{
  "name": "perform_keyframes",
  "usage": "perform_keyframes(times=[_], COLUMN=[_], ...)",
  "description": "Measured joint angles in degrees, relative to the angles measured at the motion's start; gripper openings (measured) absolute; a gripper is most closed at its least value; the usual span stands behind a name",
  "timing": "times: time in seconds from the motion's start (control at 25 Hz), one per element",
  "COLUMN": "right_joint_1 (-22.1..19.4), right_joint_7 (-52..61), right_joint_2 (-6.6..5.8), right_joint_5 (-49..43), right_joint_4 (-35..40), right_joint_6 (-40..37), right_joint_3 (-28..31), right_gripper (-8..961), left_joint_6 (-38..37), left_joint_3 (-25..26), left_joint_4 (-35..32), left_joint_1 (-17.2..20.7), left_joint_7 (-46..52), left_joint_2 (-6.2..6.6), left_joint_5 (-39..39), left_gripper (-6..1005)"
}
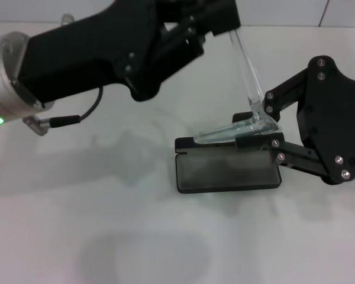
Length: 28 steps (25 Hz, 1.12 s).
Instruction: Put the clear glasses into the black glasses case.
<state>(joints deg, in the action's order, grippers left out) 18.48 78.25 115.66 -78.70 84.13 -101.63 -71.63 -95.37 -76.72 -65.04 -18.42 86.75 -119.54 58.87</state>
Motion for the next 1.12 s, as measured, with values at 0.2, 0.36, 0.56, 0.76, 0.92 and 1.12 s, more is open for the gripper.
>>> perform_keyframes(times=[0.2, 0.36, 0.56, 0.76, 0.92, 1.12], right_joint_1=[0.94, 1.02, 1.11, 1.26, 2.23, 3.02], right_joint_7=[0.12, 0.15, 0.31, 0.33, 0.19, 0.01], right_joint_2=[-0.07, -0.09, -0.10, -0.09, -0.09, 0.02], right_joint_5=[0.02, 0.02, -0.15, -0.28, -0.31, -0.32], right_joint_4=[-1.78, -2.37, -3.10, -4.50, -6.21, -6.79], right_joint_6=[-0.01, -0.03, -0.14, -0.48, -0.49, -0.47], right_joint_3=[0.17, 0.24, 0.27, 0.14, 0.00, -0.11], right_gripper=[119, 119, 119, 119, 119, 119], left_joint_6=[-0.48, -0.81, -1.19, -2.35, -3.00, -3.00], left_joint_3=[-0.29, -0.35, -0.06, 1.14, 0.54, -1.23], left_joint_4=[0.10, 0.17, 0.66, 0.70, 0.75, 2.23], left_joint_1=[-0.51, -0.85, -0.53, -0.38, -1.08, -2.69], left_joint_7=[0.11, 0.41, 0.05, -0.01, 0.27, 0.34], left_joint_2=[0.01, -0.04, -0.17, -0.04, -0.04, -0.06], left_joint_5=[1.33, 2.68, 2.27, 0.61, 1.29, 2.56], left_gripper=[83, 83, 83, 83, 83, 83])
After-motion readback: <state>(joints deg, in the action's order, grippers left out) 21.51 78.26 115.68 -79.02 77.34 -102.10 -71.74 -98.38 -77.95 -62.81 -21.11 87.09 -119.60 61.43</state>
